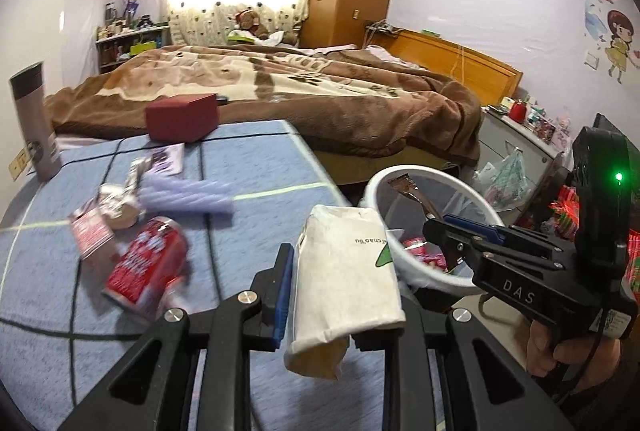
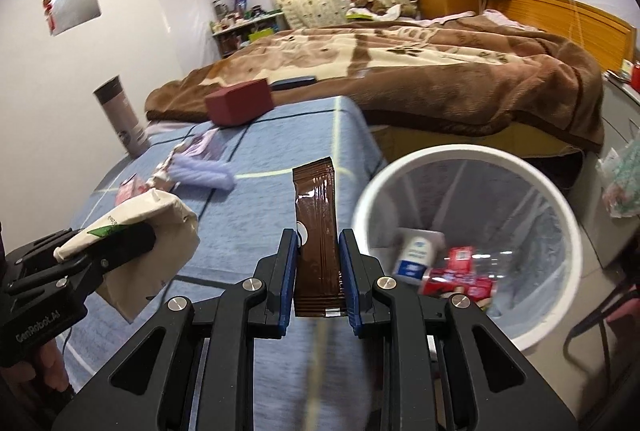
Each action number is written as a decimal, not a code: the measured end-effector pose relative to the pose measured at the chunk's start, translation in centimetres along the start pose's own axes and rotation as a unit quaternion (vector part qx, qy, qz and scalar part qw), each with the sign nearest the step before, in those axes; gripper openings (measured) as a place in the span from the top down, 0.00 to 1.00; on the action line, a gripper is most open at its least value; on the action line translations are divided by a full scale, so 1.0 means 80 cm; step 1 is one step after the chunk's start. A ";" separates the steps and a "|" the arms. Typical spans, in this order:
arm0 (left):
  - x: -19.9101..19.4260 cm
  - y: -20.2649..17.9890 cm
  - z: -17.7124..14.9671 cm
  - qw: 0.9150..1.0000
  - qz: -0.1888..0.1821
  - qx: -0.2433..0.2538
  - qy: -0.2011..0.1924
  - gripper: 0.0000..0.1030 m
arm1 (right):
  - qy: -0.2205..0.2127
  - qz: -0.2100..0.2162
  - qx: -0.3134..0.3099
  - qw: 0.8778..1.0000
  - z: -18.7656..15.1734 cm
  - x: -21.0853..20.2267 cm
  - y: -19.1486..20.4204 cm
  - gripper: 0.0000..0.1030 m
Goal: Collect trash
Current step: 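Carry the wrapper and paper bag over the bin and open both tools, then move both tools back to the table toward the cup and milk carton, then grasp the red-lidded plastic cup with the right tool while the left tool grasps the pink milk carton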
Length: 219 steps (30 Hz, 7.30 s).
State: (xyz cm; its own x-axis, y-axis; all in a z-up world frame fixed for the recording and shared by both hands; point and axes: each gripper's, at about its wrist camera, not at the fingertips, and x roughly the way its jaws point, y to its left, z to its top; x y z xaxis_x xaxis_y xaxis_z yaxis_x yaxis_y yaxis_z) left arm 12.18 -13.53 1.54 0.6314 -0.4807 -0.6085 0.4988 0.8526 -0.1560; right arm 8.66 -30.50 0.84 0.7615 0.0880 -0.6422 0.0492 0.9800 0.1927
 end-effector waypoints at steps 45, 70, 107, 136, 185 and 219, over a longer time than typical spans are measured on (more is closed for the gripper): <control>0.151 -0.159 0.034 0.994 -0.064 0.060 0.068 0.46 | 0.051 -0.128 0.082 0.987 -0.013 0.014 -0.160 0.76; 0.085 -0.120 0.037 0.998 -0.045 0.032 0.026 0.41 | 0.018 -0.121 0.084 0.989 -0.007 -0.011 -0.125 0.56; -0.052 0.121 -0.016 0.989 0.105 -0.103 -0.032 0.38 | 0.014 -0.012 -0.010 1.000 -0.003 0.017 0.040 0.54; -0.019 0.223 -0.010 0.984 0.101 -0.143 0.017 0.31 | 0.110 0.106 -0.164 0.975 -0.030 0.079 0.183 0.44; 0.032 0.276 -0.016 0.976 0.123 -0.164 0.077 0.31 | 0.118 0.101 -0.157 0.975 0.002 0.118 0.168 0.52; 0.011 0.234 -0.022 0.982 0.146 -0.102 0.056 0.62 | 0.093 0.088 -0.107 0.986 0.001 0.109 0.163 0.69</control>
State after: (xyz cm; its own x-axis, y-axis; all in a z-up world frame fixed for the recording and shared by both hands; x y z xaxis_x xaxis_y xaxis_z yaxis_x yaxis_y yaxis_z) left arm 21.07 2.38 -3.27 0.6556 -0.1933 -0.7300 0.1685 0.9798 -0.1082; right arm 16.01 -16.95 -2.15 0.6143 0.2710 -0.7411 -0.2248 0.9604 0.1649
